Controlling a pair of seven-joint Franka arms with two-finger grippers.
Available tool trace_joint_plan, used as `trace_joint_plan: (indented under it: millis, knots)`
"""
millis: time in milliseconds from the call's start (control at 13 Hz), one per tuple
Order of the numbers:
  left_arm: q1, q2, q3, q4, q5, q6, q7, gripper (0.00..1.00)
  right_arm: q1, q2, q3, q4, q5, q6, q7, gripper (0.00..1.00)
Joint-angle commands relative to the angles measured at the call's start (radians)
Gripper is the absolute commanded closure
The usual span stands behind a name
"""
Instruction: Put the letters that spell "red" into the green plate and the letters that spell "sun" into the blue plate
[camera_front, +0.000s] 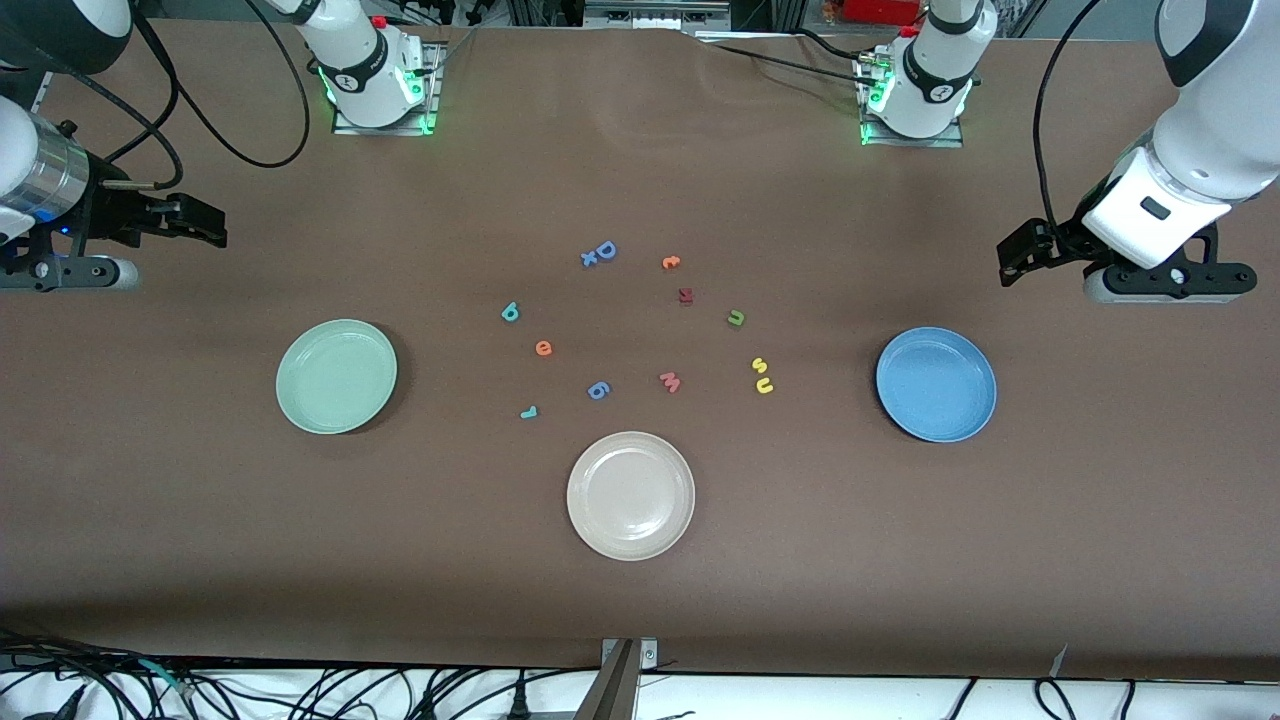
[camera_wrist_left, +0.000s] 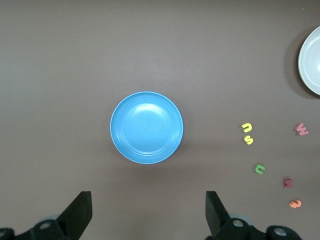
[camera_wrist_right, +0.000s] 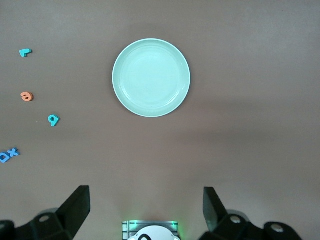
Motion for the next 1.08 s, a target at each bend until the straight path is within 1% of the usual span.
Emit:
trace_joint_plan:
  millis: [0, 154, 1002]
  knots:
    - [0.0, -0.001, 0.0, 0.005, 0.034, -0.004, 0.003, 0.0, -0.005, -0.006, 0.001, -0.002, 0.018, -0.016, -0.002, 0.0]
    - [0.0, -0.001, -0.002, 0.004, 0.034, -0.004, 0.003, 0.0, -0.004, -0.006, 0.001, -0.002, 0.031, -0.016, 0.003, 0.0]
    - [0.001, -0.002, 0.0, 0.004, 0.034, -0.005, 0.004, 0.0, -0.001, -0.004, 0.006, -0.002, 0.032, -0.016, 0.004, 0.0]
